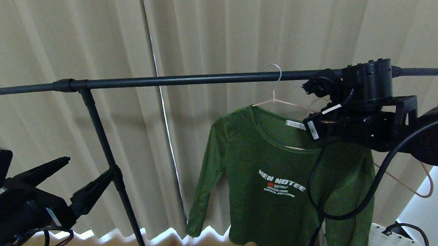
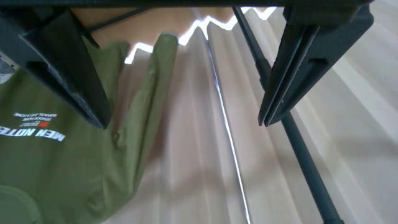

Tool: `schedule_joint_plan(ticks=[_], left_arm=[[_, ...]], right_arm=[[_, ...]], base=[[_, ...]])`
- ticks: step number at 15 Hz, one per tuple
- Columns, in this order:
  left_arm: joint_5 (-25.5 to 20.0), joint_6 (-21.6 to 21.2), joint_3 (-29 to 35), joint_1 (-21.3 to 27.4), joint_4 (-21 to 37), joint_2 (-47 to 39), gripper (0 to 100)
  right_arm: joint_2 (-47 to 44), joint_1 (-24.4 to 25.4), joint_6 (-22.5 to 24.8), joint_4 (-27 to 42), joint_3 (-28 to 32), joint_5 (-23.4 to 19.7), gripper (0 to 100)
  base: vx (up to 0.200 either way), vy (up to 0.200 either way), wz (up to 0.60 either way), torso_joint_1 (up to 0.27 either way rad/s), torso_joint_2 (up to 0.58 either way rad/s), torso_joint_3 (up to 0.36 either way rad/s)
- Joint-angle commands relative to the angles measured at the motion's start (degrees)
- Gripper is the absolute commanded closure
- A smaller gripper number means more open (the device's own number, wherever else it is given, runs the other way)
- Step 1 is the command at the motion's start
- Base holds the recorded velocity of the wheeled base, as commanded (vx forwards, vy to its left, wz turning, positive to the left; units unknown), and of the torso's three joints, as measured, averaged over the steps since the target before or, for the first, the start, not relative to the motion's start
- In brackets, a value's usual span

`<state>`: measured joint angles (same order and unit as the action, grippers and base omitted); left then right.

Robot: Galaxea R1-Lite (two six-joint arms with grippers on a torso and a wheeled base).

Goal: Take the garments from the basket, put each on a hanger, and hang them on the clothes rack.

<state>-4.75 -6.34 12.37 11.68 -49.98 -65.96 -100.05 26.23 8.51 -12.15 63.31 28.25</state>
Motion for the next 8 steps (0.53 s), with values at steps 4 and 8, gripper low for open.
schedule_joint_plan(ticks=[4,8], left_arm=[[0.1,-1.0,-0.1,-0.2,0.0,0.2,0],[0.1,-1.0,-0.1,-0.3,0.0,0.3,0]], right_arm=[[-1.1,5.4,0.0,-0.2,-0.3,0.8,100],[-3.9,6.1,0.4,-6.0,-0.2,0.6,100]], base=[[0.000,0.000,0.00,0.000,0.00,0.000],[0.000,0.000,0.00,0.000,0.00,0.000]])
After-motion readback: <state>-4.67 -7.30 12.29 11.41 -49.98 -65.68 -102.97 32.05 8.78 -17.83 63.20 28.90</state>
